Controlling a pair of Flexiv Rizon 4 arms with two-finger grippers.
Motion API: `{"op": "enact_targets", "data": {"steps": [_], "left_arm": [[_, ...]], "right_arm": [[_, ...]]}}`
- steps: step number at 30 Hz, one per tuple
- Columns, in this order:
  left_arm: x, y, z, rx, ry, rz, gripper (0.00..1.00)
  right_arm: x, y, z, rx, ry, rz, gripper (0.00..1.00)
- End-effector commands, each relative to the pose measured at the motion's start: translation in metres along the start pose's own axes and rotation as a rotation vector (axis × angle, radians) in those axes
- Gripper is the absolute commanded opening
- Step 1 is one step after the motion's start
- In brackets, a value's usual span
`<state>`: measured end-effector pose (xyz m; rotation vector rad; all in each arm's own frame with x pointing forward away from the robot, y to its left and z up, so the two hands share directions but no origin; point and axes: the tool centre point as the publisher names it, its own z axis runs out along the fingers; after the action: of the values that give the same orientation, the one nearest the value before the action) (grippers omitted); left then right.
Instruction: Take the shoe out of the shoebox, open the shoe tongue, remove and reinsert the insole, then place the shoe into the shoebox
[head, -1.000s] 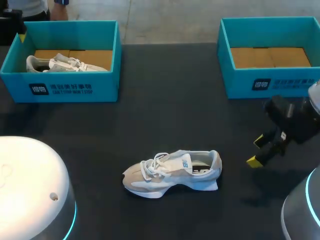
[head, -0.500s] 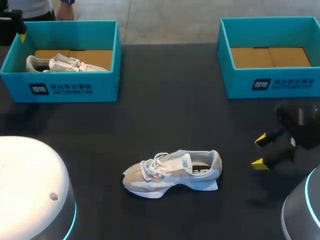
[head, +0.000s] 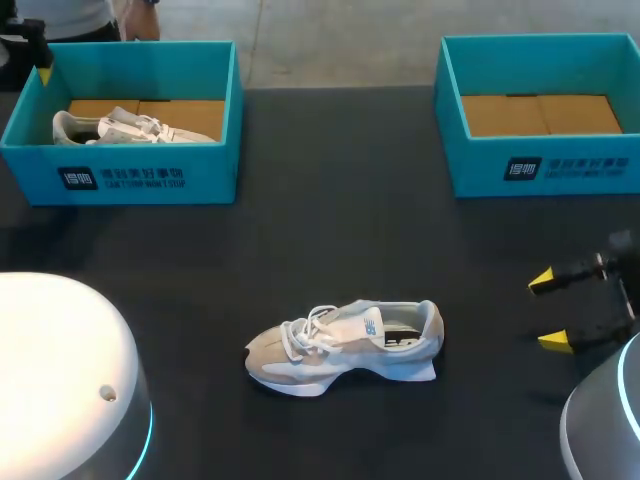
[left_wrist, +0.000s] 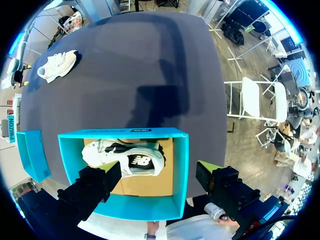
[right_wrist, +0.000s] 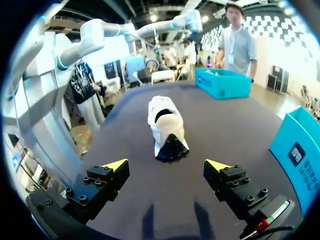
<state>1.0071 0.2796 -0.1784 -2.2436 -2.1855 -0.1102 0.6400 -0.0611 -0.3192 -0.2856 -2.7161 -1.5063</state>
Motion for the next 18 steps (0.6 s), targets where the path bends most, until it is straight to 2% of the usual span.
{"op": "enact_targets", "data": {"steps": [1,18], "left_arm": [[0.0,-0.001,0.0,-0.002,0.001,0.001,1.0],[0.0,-0.001,0.0,-0.002,0.001,0.001,1.0]], "right_arm": [[0.003,-0.012,0.004,-0.132,-0.026,0.016,1.0],[0.003,-0.022,0.021,-0.148,-0.037,-0.006,1.0]]}}
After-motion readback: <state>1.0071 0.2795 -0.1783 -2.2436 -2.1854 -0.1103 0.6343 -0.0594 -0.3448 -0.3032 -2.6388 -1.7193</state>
